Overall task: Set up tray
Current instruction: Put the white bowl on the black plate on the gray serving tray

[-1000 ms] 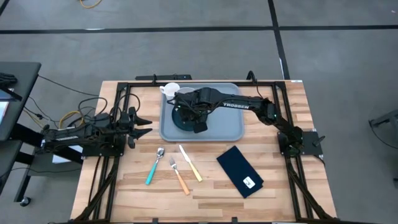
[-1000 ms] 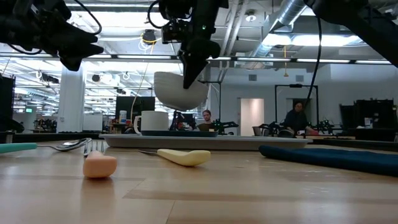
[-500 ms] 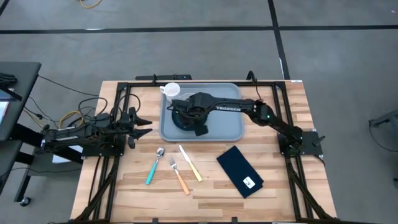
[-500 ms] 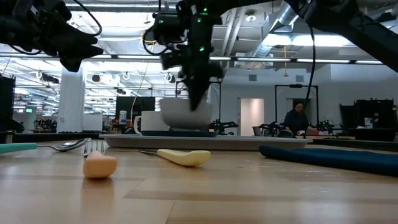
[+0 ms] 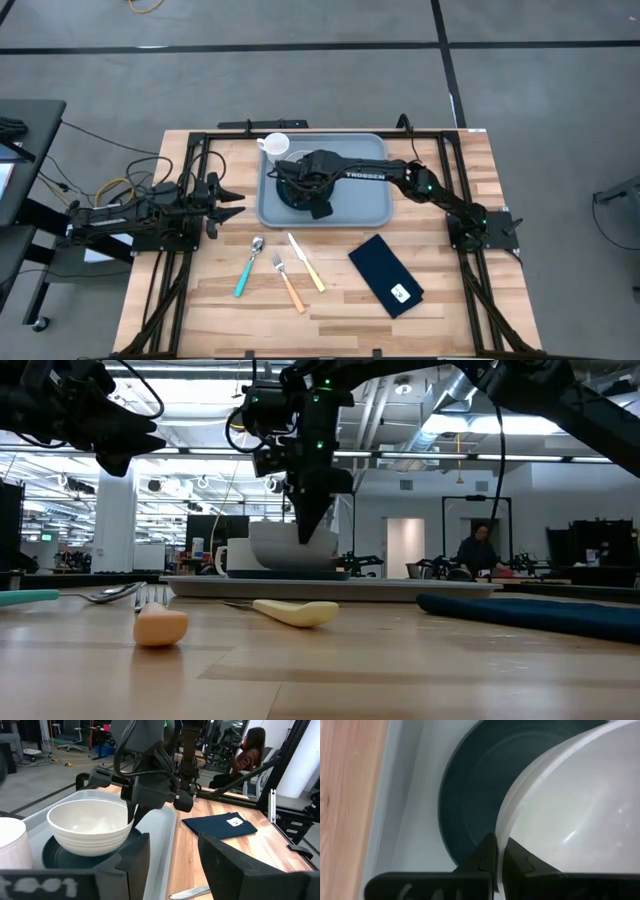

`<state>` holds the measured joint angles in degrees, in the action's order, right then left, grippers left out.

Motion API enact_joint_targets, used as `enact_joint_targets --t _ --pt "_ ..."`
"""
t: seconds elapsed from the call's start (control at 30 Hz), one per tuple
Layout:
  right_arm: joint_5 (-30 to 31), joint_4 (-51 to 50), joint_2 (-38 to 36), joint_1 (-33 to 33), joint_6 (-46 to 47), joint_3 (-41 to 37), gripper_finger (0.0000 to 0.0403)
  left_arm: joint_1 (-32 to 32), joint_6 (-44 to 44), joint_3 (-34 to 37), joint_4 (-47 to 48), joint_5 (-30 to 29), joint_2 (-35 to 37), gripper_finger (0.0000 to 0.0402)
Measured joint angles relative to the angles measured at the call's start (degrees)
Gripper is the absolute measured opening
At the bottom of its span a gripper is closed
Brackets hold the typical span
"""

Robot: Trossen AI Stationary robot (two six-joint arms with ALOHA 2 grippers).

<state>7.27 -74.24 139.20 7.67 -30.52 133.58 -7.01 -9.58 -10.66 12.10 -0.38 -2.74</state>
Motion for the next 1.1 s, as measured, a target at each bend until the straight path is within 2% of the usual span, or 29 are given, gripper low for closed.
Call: enact_joint_targets --t 0.27,0.8,1.1 --pt "-2.6 0.2 0.0 -0.2 0.0 0.0 0.0002 0.0 -0.3 0.0 0.0 0.0 0.0 0.0156" --pt "-2.8 0.4 0.0 -0.5 0.1 0.0 0.0005 0.0 -0.7 0.0 0.0 0.0 0.0 0.0156" --pt "-2.7 0.4 0.0 -0.5 0.1 0.0 0.0019 0.0 -1.0 0.0 0.0 0.1 0.0 0.0156"
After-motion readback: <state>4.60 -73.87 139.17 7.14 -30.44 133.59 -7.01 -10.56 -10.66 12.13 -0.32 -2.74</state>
